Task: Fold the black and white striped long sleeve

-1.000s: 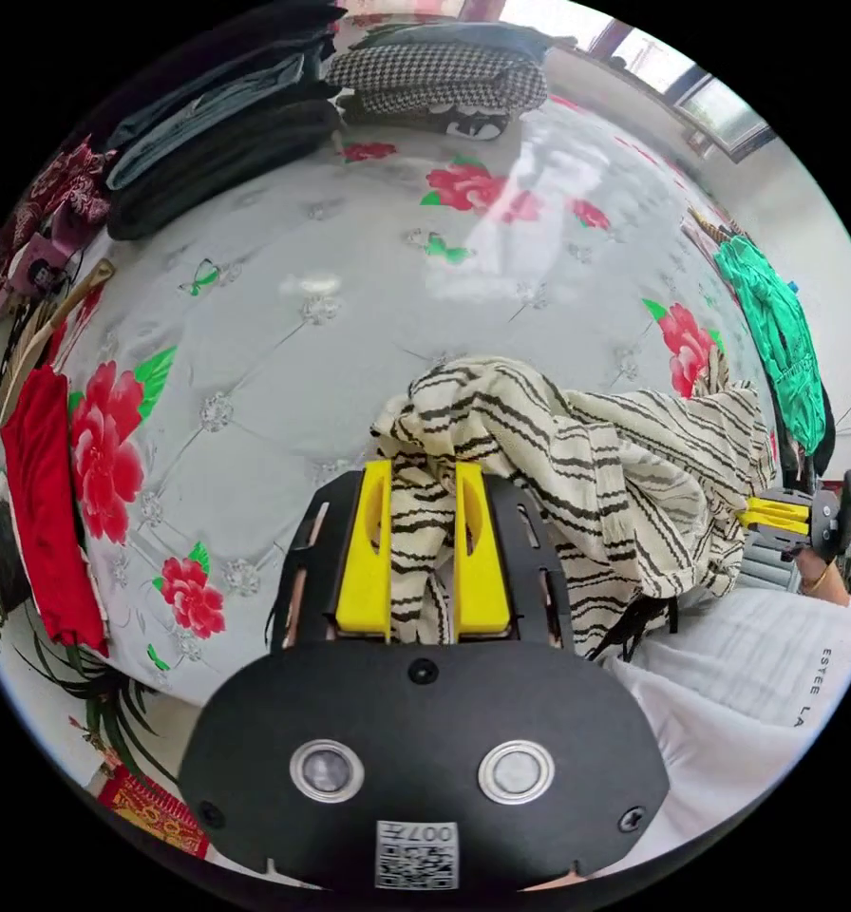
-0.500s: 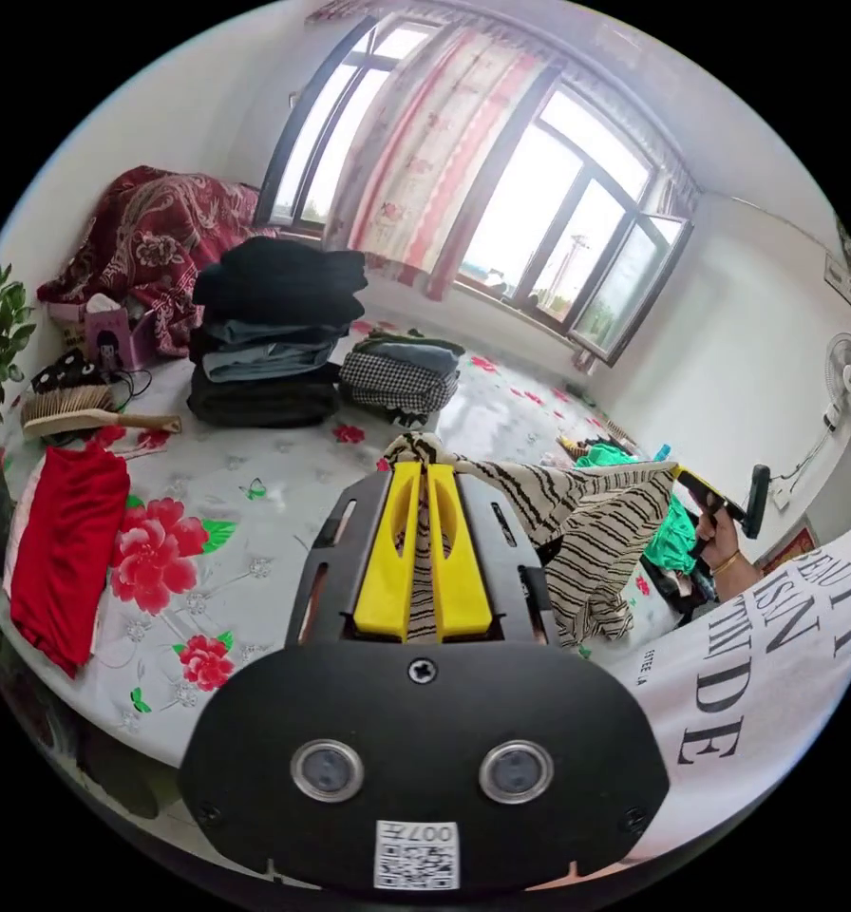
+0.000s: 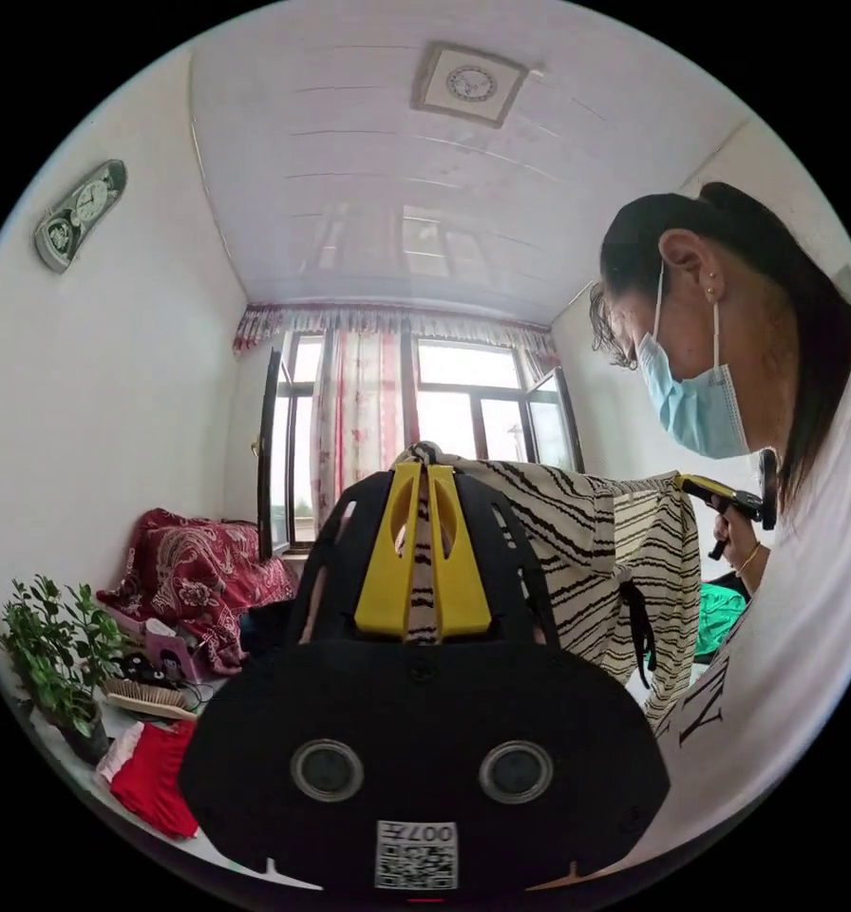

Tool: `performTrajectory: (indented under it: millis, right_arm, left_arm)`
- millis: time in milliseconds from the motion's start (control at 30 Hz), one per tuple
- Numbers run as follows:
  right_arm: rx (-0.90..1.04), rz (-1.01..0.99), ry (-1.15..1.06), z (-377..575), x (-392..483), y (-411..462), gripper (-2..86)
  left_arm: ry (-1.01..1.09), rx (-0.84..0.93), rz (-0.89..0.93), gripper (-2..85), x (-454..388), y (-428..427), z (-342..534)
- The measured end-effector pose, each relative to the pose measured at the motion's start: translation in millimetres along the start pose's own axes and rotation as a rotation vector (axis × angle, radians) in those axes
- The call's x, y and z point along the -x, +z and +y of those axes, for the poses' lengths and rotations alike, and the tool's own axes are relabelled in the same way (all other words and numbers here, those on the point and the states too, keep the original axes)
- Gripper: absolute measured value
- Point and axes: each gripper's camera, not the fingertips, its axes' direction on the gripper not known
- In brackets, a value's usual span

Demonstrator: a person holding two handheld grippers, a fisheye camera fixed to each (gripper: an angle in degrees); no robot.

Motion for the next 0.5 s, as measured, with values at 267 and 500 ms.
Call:
performTrajectory:
  millis: [267, 500]
  right_arm:
    - [0.255, -0.113, 0.008, 19.4, 1.8, 220.2, 2.2]
    - [0.806, -0.207, 0.171, 181.8, 15.8, 356.7, 6.1]
  left_arm:
    - [-0.194, 0.301, -0.041, 0.3, 95.3, 174.2, 52.2]
    - [-0.302, 0.836, -0.259, 9.8, 157.5, 298.7, 193.2]
